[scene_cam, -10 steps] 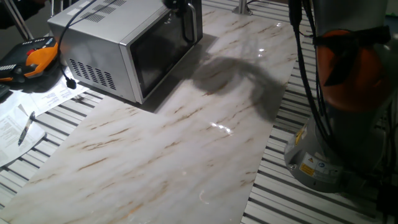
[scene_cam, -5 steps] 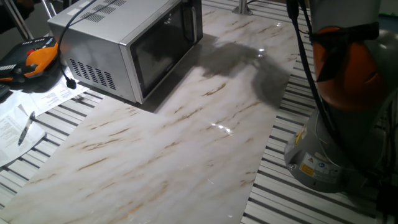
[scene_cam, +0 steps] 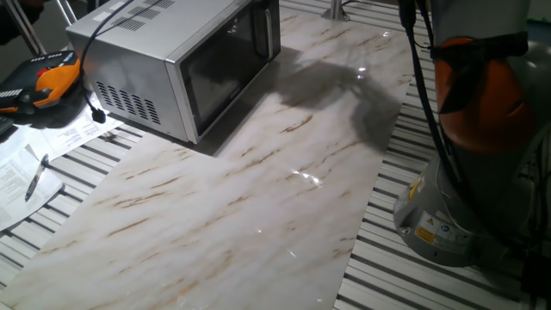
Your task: Open the microwave door
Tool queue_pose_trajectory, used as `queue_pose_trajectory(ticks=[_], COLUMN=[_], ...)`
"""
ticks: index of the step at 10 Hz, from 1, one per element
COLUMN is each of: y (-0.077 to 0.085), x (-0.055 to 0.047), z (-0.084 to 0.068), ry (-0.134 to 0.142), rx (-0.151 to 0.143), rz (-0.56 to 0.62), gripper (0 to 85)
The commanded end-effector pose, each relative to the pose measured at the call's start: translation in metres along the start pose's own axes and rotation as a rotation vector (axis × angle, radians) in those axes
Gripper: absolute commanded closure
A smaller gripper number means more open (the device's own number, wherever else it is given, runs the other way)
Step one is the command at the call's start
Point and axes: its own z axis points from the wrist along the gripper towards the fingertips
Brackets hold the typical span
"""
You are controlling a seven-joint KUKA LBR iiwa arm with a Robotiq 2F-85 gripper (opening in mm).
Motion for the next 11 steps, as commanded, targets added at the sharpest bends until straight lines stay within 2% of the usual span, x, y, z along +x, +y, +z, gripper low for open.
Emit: queue_pose_trajectory(ticks=[1,3,4,6,9,11], y=[-0.004,-0.017,-0.025,-0.031,-0.041,-0.043], x=[0.000,-0.001,-0.002,-0.005,-0.021,-0.028], z=[-0.002,-0.005,-0.003,0.001,0.005,0.009], ry=[-0.003,-0.019,-0.029,-0.056,-0.074,-0.075], rx=[0.003,0.021,0.014,0.026,0.012,0.006], rz=[-0.019,-0.060,-0.070,-0.088,-0.112,-0.118], gripper=[51.0,51.0,51.0,51.0,51.0,51.0])
